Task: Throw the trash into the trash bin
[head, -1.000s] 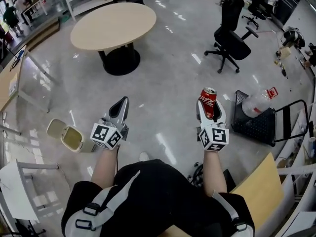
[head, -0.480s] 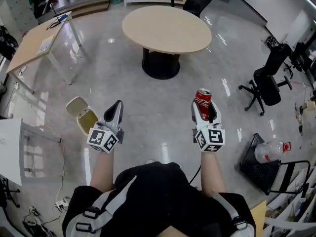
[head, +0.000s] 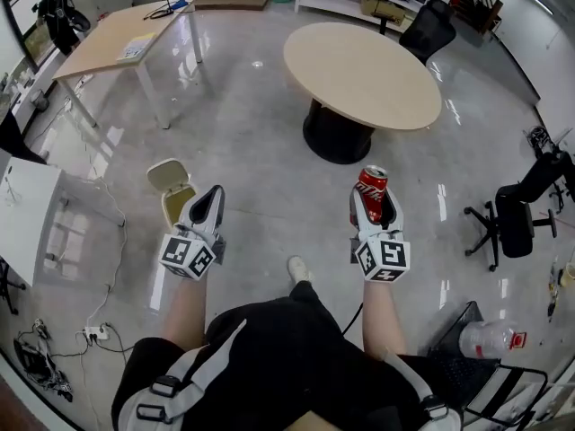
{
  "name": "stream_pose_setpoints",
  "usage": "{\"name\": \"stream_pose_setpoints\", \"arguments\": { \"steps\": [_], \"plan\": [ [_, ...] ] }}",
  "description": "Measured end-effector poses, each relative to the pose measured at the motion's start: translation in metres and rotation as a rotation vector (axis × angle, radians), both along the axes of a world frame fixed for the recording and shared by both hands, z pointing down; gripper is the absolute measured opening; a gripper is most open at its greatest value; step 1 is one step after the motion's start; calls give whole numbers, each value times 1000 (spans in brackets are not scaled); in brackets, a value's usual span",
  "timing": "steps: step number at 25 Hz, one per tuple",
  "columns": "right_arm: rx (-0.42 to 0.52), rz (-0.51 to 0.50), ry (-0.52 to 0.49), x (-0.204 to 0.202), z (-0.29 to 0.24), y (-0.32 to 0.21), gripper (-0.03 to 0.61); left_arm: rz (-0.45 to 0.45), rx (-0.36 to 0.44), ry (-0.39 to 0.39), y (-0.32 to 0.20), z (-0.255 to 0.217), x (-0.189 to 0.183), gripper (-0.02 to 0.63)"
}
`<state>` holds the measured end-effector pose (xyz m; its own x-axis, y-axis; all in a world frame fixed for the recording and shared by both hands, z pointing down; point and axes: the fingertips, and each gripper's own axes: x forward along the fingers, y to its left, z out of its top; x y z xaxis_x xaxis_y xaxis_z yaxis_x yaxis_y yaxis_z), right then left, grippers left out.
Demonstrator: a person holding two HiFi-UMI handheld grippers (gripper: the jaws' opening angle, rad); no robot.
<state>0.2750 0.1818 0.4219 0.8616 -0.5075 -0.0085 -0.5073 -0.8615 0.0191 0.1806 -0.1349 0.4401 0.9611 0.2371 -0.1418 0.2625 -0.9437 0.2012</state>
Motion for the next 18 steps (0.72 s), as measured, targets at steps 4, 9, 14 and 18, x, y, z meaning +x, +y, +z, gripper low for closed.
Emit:
{"name": "stream_pose_setpoints", "arguments": {
  "steps": [4,9,14,18],
  "plan": [
    [22,-79,-1,53,2,-12,268,-83,19,3,-4,-7,25,0],
    [37,-194,18,125,-6,-57,268,-188,22,22,-34,-17,65,0],
    [56,-319,18,179,-11,-91,268,-297,24,14,-41,-26,87,0],
    [66,-415,2,205,-4,-117,268,-388,44,-1,-48,-20,89,0]
  ]
}}
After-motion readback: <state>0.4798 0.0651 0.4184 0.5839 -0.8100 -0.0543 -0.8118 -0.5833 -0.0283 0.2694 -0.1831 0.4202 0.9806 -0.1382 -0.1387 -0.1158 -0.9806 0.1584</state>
